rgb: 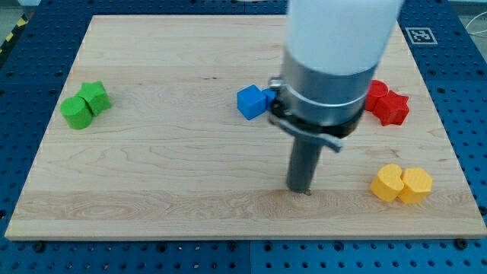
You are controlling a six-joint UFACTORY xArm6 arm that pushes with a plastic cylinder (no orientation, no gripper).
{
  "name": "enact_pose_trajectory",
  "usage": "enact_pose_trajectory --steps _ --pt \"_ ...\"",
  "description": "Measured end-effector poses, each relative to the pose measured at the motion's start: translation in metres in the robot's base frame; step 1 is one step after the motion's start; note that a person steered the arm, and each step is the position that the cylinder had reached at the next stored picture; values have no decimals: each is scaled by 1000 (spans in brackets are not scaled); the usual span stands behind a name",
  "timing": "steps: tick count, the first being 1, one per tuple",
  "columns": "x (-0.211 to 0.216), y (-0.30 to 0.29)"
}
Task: Move the red star along with red circle up and a bit left
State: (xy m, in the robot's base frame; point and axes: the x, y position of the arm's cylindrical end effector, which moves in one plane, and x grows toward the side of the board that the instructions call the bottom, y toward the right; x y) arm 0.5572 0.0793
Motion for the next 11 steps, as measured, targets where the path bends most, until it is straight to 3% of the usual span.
enact_pose_trajectory --steps 3,8,11 --pt "-47 59" --pt "-49 148" --pt "-88 162"
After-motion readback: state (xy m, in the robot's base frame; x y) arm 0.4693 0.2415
